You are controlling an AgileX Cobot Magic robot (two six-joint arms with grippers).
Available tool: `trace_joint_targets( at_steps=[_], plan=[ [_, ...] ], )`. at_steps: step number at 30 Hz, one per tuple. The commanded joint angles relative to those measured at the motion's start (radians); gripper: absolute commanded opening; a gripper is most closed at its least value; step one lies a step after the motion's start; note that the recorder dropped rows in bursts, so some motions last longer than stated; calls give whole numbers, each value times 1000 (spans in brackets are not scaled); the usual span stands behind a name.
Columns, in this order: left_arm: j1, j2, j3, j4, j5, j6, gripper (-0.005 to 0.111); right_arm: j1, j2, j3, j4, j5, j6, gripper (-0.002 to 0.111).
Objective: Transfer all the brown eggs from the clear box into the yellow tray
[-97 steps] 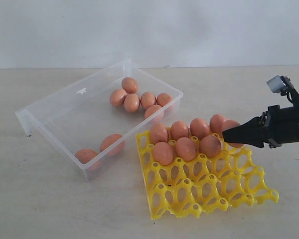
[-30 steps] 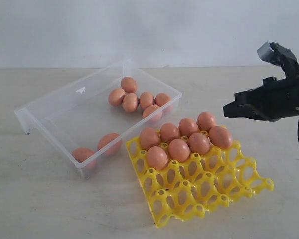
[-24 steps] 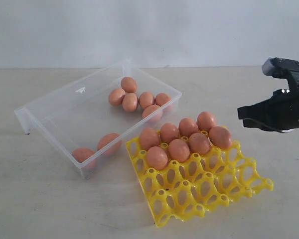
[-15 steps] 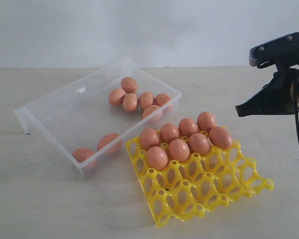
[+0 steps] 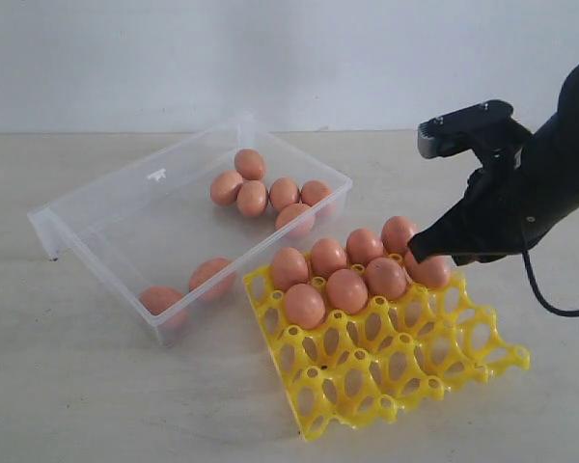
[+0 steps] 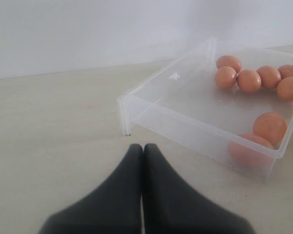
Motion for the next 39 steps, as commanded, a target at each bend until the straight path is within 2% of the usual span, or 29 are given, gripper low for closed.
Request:
trace_joint_targets(
  at_steps=[1,13,19,28,33,39],
  plan=[
    [3,-2,-1,2,-4,0,-4,2,49,-5,15,36,-26,-1],
    [3,-2,-1,2,-4,0,-4,2,127,-5,80,-82,-61,-1],
    [3,-2,-1,2,-4,0,-4,2,149,-5,91,-59,-61,-1],
    [3,-2,-1,2,-4,0,-4,2,-53,-33,91,-53,-83,-1],
    [3,-2,-1,2,-4,0,-4,9,-161,-87,113,-207,-97,-1],
    [3,-2,-1,2,-4,0,-4,104,-134,-175,156,-236,-261,-1]
  ],
)
